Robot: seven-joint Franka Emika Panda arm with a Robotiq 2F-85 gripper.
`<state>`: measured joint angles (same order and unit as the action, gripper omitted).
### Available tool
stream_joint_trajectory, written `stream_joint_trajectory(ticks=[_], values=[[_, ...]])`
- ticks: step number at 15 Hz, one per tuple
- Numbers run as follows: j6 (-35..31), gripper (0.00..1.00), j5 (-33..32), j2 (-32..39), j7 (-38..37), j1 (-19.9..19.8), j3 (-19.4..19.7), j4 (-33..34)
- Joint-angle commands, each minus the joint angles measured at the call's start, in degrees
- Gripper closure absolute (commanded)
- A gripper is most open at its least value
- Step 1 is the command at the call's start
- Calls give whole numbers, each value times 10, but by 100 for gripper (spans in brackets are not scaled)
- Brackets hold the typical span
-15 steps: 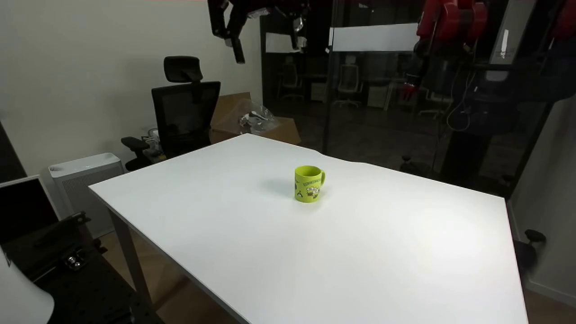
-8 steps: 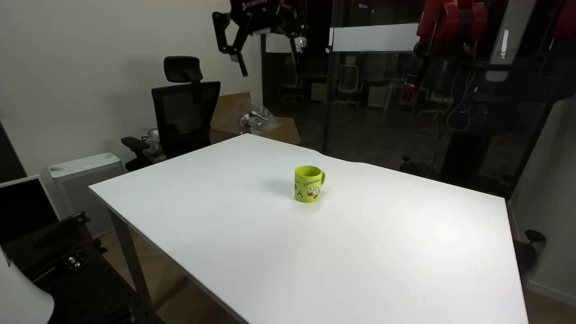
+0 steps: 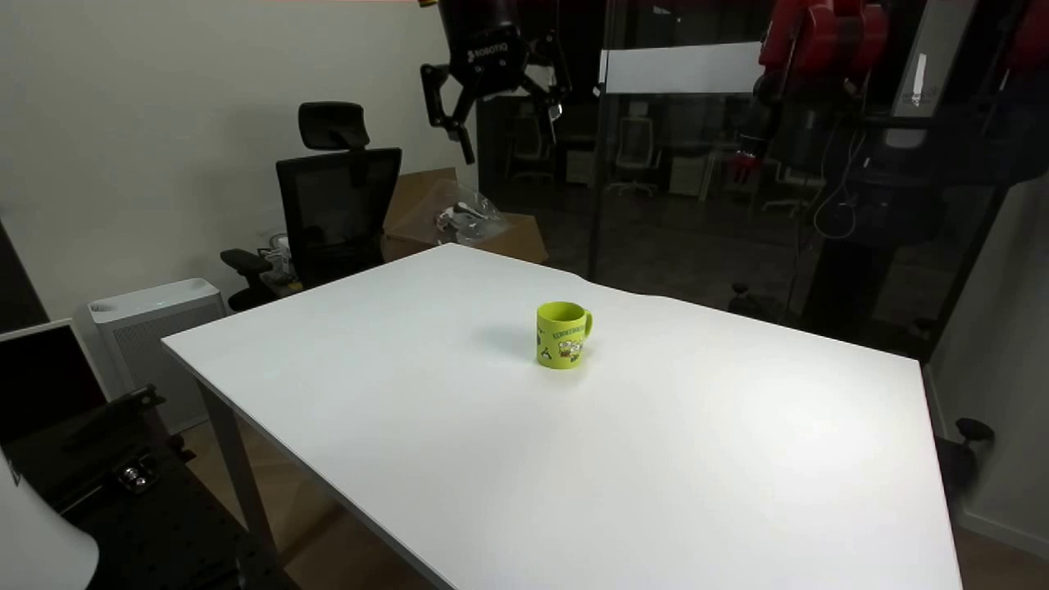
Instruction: Move the cup to the left
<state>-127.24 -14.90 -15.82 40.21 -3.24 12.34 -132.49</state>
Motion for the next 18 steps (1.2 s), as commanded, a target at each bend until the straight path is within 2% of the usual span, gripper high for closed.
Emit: stream_joint_trajectory(ticks=[1,2,5,8,12,13,15,16,18], values=[[0,0,27,145,33,6,-10,109],[-15,0,15,66,16,-7,-15,36],[-14,0,17,142,21,-9,-26,86],[-7,0,17,158,31,-10,-27,104],[-93,0,38,213,149,-9,-45,130],[-120,0,60,227,178,-8,-54,137],[-151,0,177,252,211,-8,-86,154],[-143,0,110,220,176,-14,-72,116],[-153,0,156,243,194,-12,-93,133]])
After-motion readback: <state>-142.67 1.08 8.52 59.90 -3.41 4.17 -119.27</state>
